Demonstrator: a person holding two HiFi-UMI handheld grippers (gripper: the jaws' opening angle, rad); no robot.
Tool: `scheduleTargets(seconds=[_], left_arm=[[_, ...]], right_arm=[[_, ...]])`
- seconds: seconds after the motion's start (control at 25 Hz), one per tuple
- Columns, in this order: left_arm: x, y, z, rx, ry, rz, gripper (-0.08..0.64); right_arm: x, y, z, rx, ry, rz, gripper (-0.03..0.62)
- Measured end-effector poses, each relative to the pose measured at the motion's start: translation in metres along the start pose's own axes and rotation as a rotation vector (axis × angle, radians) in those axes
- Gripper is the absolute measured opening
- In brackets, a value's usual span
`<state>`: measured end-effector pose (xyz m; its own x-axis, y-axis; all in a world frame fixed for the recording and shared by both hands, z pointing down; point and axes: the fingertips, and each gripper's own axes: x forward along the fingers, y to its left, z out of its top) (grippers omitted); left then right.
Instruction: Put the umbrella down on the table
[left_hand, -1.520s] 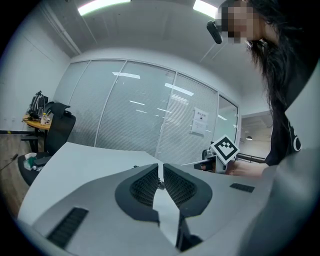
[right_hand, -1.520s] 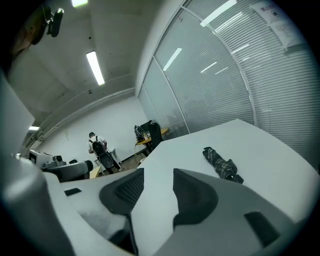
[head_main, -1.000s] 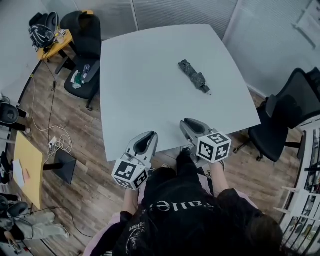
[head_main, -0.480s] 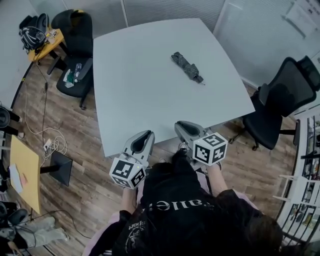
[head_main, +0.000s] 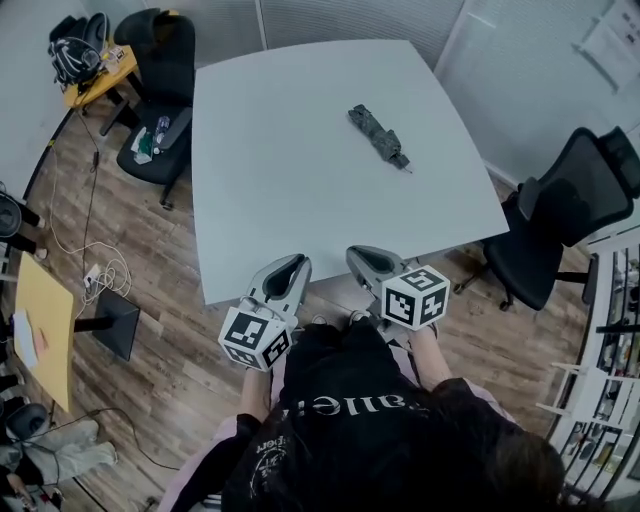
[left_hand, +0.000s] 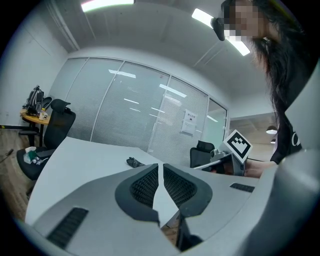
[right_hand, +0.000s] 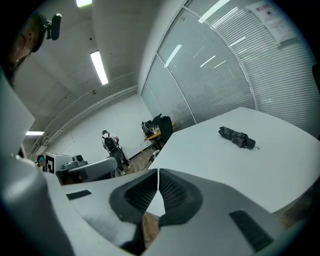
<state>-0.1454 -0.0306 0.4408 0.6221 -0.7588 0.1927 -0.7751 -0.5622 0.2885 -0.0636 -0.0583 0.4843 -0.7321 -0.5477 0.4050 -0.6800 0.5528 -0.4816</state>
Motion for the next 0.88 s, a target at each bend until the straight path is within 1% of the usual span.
scheduleTargets(seconds=[0.32, 0.56, 0.88], left_arm=[[0.013, -0.013, 0.007, -0.005, -0.012, 0.027, 0.034], [0.025, -0.026, 0.009, -0.001, -0.002, 0.032, 0.034], [0.038, -0.037, 0.006, 0.012, 0.015, 0.030, 0.034]], right_arm=[[-0.013, -0.014, 0.008, -0.016, 0.027, 0.025, 0.023], [-0.023, -0.028, 0.015, -0.013, 0.026, 0.033, 0.023], [-0.031, -0.044, 0.015, 0.005, 0.017, 0.037, 0.023]])
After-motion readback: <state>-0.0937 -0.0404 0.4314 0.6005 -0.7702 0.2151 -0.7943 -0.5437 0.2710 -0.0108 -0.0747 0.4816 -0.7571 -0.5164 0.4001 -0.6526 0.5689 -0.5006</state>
